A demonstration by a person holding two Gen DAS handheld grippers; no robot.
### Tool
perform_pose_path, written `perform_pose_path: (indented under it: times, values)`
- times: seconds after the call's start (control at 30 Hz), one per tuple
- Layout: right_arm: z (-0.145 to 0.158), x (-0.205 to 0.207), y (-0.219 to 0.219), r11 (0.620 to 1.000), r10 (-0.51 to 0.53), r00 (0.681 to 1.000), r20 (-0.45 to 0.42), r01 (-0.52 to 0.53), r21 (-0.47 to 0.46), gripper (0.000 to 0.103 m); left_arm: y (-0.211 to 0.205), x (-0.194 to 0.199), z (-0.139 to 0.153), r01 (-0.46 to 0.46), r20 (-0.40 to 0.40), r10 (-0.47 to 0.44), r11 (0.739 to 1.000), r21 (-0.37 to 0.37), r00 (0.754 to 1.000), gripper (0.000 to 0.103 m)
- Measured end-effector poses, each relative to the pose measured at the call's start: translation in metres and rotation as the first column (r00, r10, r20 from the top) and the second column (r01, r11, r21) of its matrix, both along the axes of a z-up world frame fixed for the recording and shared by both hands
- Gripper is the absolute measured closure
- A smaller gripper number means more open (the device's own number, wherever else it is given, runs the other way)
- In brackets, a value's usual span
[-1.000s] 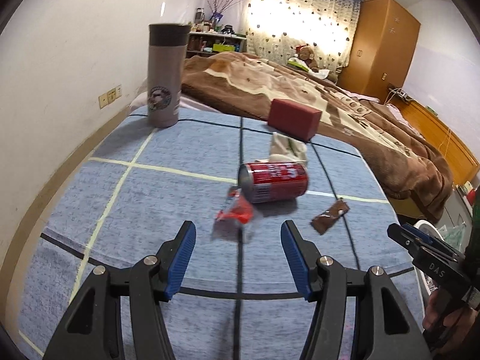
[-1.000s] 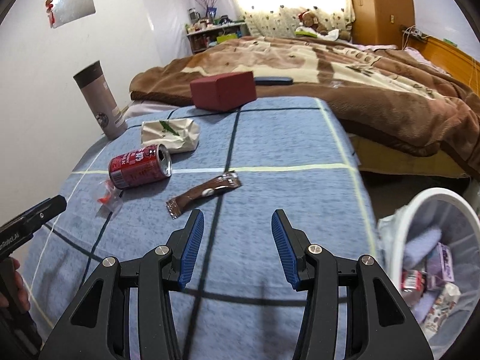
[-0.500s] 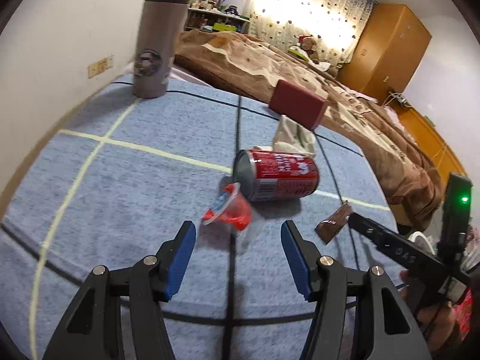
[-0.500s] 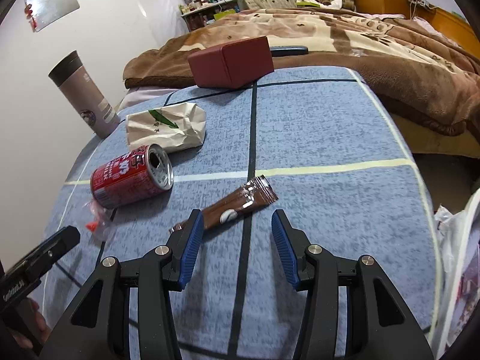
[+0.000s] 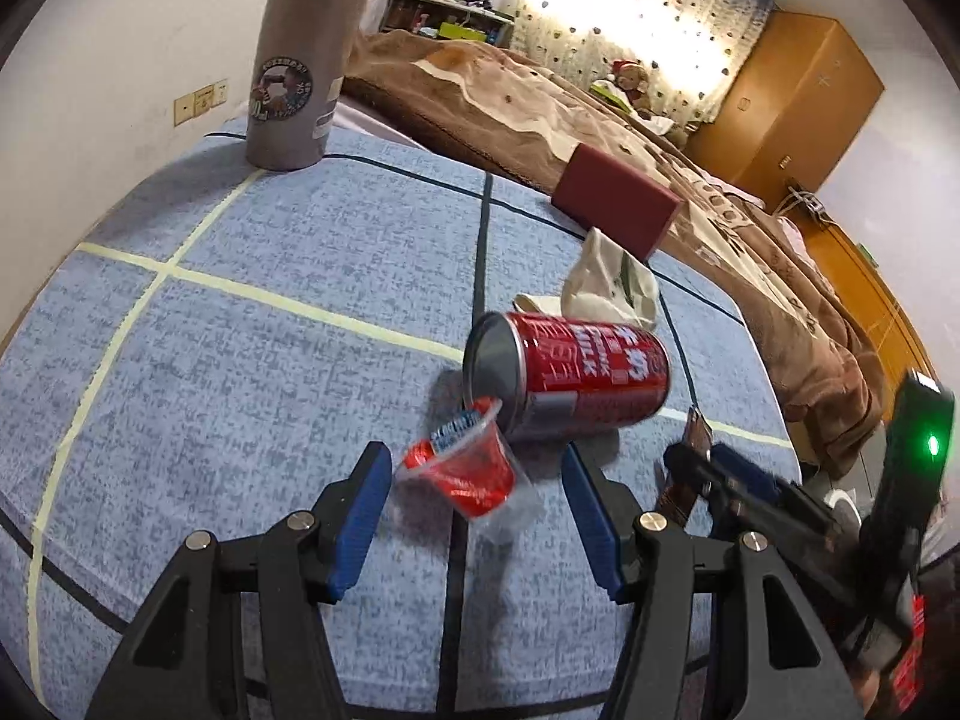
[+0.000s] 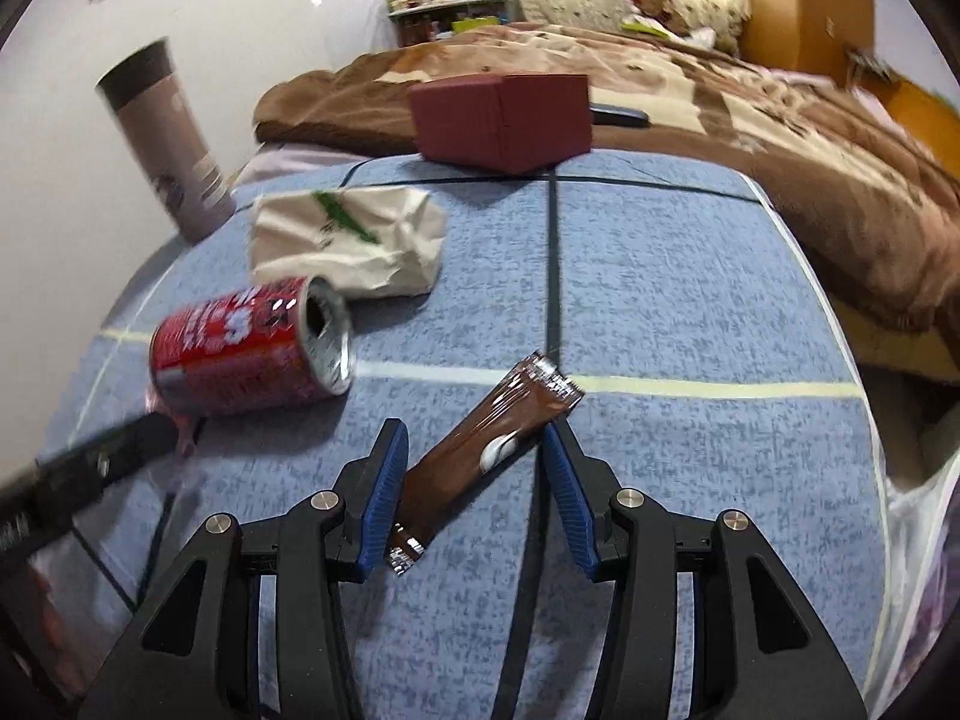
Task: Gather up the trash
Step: 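Grasp the brown snack wrapper with the right tool while the left tool approaches the red jelly cup, then grasp the red jelly cup with the left tool and lift it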
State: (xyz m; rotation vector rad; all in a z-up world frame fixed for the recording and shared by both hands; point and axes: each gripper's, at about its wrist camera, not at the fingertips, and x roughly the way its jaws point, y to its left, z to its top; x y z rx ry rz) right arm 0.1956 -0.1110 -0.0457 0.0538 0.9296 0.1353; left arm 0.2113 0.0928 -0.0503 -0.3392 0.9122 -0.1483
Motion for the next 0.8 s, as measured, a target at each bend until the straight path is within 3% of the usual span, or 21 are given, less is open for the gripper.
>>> perform_pose_path:
  times: [0.23, 0.43, 0.53, 0.8]
  values:
    - [0.003, -0.012, 0.004, 0.998, 0.045, 0.999, 0.009, -0.045, -0.051, 0.08, -0.011, -0.001, -0.007, 0.012, -0.011, -0.011, 0.999, 0.042, 1.0, 0.042]
    - [0.002, -0.012, -0.004, 0.999, 0.028, 1.0, 0.008, -0.028, -0.017, 0.08, -0.012, -0.002, -0.007, 0.0, 0.003, 0.0, 0.999, 0.047, 1.0, 0.042]
    - [0.002, -0.012, -0.005, 1.0, 0.027, 1.0, 0.008, -0.027, -0.004, 0.081, -0.01, -0.002, -0.007, -0.006, 0.006, 0.005, 0.999, 0.043, 1.0, 0.054]
    - [0.0, -0.012, -0.007, 1.0, 0.026, 1.0, 0.006, -0.026, 0.016, 0.081, -0.008, -0.009, -0.006, 0.002, 0.015, -0.003, 0.999, 0.045, 1.0, 0.054]
